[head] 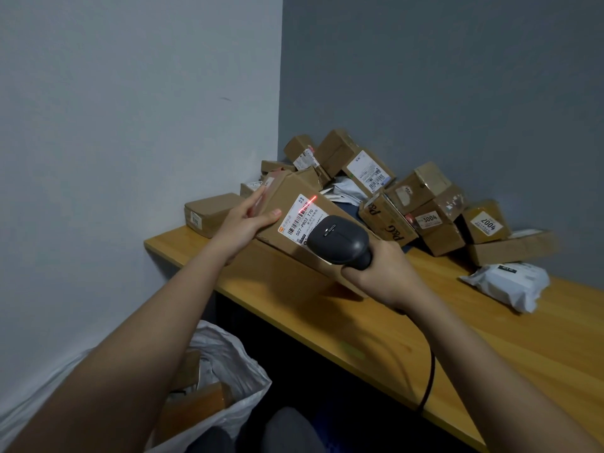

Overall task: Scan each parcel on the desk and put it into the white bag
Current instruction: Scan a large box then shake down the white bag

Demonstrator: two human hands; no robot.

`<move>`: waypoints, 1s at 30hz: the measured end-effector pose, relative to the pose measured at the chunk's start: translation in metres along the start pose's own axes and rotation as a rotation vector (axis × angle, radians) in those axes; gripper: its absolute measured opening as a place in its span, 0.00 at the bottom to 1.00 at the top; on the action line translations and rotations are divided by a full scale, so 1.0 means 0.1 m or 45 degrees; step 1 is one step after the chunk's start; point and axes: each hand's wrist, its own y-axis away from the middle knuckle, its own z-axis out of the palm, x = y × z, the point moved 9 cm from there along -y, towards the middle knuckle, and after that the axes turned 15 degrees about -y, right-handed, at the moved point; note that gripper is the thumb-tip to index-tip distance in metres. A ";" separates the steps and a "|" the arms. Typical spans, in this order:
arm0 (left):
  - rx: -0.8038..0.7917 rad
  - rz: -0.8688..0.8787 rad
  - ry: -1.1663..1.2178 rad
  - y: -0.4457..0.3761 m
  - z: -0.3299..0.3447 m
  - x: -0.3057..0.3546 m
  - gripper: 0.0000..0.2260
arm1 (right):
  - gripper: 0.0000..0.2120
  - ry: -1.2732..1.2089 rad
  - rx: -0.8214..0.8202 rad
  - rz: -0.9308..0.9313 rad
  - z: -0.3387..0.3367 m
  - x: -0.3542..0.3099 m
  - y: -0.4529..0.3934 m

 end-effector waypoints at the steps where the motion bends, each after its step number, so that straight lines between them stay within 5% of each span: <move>1: -0.002 0.004 -0.006 0.01 0.00 0.01 0.32 | 0.08 -0.016 0.003 0.000 0.00 0.00 0.00; 9: 0.002 -0.053 -0.108 0.21 -0.04 -0.23 0.43 | 0.05 -0.073 0.084 0.069 0.07 0.16 -0.11; 14: -0.016 -0.262 -0.007 0.45 -0.12 -0.76 0.62 | 0.06 -0.117 0.080 0.259 0.24 0.49 -0.23; 21: 0.405 -0.356 -0.047 0.62 -0.38 -1.18 0.48 | 0.09 -0.311 0.123 0.476 0.43 1.01 -0.27; 28: 0.512 -0.453 -0.113 0.53 -0.30 -1.36 0.52 | 0.09 0.157 -0.040 0.644 0.45 1.46 -0.46; 30: 0.502 -0.423 -0.110 0.48 -0.20 -1.34 0.52 | 0.17 0.295 -0.070 0.736 0.43 1.67 -0.49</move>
